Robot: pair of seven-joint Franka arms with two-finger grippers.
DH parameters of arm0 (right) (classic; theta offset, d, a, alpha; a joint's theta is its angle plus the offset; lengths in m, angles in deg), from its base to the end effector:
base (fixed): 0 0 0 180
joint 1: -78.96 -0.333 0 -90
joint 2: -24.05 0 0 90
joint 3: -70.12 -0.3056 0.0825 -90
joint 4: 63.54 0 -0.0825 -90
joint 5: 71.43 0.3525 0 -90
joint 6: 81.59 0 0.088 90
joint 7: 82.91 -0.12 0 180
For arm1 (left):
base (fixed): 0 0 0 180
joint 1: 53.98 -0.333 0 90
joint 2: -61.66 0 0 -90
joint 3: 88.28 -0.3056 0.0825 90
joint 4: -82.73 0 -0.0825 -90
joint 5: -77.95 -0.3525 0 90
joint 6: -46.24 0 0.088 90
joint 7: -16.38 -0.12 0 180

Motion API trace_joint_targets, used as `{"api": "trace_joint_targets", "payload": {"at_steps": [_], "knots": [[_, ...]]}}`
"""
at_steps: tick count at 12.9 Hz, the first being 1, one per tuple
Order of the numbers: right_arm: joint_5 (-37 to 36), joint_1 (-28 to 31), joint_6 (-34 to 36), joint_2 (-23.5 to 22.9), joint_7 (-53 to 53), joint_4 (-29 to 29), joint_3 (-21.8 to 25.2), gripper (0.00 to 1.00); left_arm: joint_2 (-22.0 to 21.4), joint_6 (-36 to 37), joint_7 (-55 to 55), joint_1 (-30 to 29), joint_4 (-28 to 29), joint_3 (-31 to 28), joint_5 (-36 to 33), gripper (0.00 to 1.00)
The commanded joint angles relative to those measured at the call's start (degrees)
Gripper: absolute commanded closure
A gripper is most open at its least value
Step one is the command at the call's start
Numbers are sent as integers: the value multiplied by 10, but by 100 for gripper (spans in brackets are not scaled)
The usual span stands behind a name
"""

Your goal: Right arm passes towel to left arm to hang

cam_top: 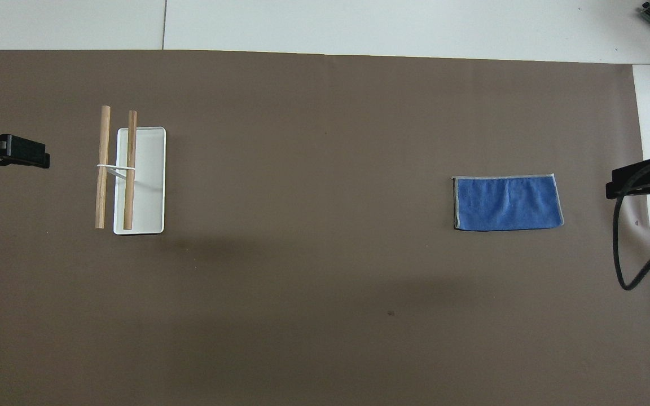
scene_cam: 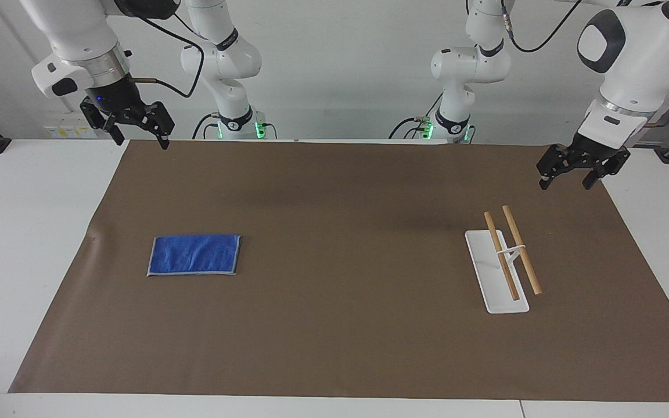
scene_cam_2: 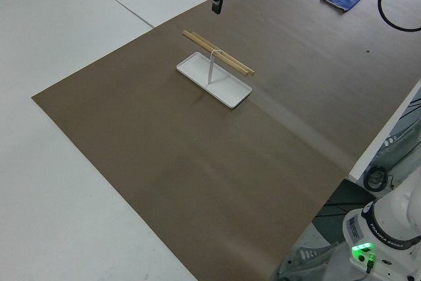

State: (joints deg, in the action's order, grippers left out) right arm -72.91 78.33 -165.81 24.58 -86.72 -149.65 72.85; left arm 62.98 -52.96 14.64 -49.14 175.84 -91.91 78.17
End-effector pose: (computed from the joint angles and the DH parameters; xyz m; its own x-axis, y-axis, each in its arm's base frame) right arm 0.5094 -0.0221 0.6268 0.9942 -0.1055 -0.0220 -0.1049 -0.9941 0.0268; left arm 0.5449 -0.0123 0.5794 0.9952 -0.0509 0.0832 -0.0511 -0.9987 -0.0002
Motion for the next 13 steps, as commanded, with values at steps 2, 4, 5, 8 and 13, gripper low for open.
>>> {"api": "trace_joint_targets", "payload": {"at_steps": [2, 4, 5, 8, 13], "knots": [[2, -1, -9, 18, 11, -21, 3, 0, -14, -12, 10, -2, 18, 4, -8, 0], [3, 0, -2, 18, 10, -22, 3, 0, -15, -11, 9, -2, 18, 4, -7, 0], [2, 2, -2, 18, 11, -22, 6, 0, -15, -12, 9, -2, 18, 4, -6, 0], [4, 5, -16, 20, 12, -28, 6, 0, -15, -11, 9, -2, 18, 4, -6, 0], [33, 32, -98, 29, 15, -86, 6, 0, -14, -11, 9, -2, 18, 4, -6, 0]]}}
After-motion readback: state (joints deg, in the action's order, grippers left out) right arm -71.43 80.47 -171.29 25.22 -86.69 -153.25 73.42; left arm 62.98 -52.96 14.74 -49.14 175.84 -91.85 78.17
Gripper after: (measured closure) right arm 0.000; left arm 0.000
